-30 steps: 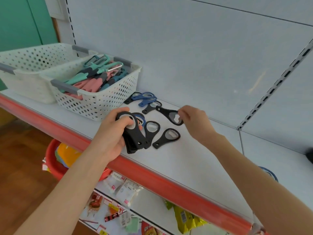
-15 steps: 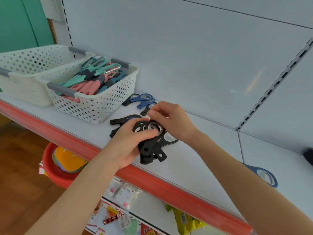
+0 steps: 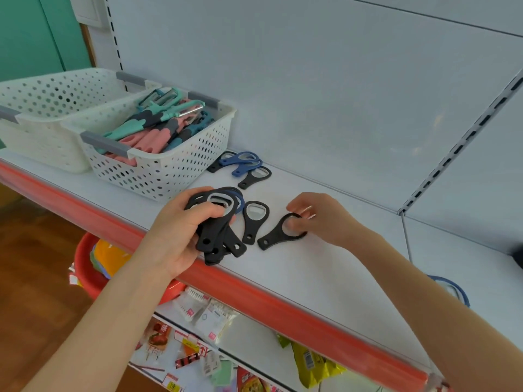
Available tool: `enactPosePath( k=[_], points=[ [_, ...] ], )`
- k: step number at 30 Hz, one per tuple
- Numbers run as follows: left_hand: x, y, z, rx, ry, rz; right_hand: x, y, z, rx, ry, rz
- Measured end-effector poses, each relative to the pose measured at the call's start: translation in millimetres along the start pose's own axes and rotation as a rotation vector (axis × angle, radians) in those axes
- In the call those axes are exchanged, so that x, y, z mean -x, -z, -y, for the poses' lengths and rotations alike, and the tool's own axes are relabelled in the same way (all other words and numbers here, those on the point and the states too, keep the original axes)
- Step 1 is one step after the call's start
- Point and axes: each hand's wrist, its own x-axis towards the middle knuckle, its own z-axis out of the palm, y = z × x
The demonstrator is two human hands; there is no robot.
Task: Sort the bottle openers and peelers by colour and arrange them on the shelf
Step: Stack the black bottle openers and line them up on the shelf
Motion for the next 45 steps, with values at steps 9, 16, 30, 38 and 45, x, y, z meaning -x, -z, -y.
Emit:
enactPosePath(
  k=[9, 16, 30, 38, 45],
  points=[
    [-1, -2, -3, -0.032, 0.005, 0.002, -3, 22, 28, -0.69, 0.039, 0.161],
    [3, -6, -1, -0.007, 0.032, 0.056, -14, -9, 72, -0.549, 0.181, 0.038],
    [0, 4, -5, -0.003, -0.112, -0.158, 1, -20, 50, 0.271, -0.199, 0.023],
    [1, -23, 9, 0.103, -0.115, -0.113, 50, -4, 77, -0.541, -0.172, -0.114],
    [9, -54, 21, 0.154, -0.093, -0.025, 73, -27, 78, -0.465, -0.17, -0.312]
  ],
)
